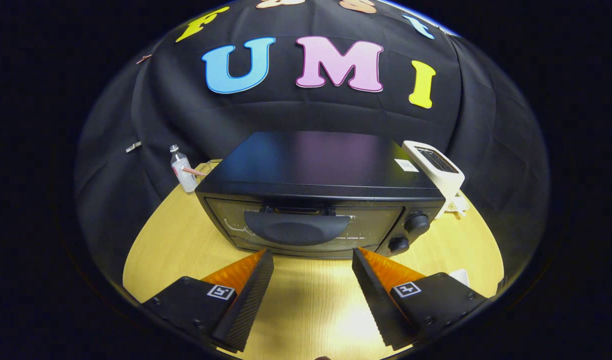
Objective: Open the toaster oven, put the food inside, and close the toaster oven door.
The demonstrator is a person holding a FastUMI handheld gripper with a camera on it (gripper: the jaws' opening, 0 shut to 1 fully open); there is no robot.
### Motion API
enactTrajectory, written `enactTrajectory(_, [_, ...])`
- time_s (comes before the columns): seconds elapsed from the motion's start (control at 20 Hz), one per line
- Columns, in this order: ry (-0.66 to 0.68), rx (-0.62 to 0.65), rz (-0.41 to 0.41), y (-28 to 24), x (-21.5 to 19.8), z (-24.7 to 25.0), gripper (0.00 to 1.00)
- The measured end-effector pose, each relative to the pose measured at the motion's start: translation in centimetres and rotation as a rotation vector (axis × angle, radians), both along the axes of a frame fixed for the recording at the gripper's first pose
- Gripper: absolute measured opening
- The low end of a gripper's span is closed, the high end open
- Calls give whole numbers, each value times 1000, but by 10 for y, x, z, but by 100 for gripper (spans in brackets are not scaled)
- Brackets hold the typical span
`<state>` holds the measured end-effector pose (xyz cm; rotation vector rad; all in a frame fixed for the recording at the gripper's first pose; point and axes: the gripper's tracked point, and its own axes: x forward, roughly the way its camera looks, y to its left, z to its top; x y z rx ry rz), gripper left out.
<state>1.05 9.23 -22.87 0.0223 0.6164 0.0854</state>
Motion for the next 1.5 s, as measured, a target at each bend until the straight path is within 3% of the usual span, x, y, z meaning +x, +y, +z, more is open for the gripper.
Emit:
enactTrajectory(0.2, [-45, 38, 1, -2, -10, 29, 98])
enactTrajectory(0.55, [-288, -17, 62, -32, -28, 140, 98])
enactTrajectory(1.05, [-511, -32, 49, -63, -69, 266, 96])
enactTrajectory(1.5, [-547, -42, -13, -90, -73, 293, 98])
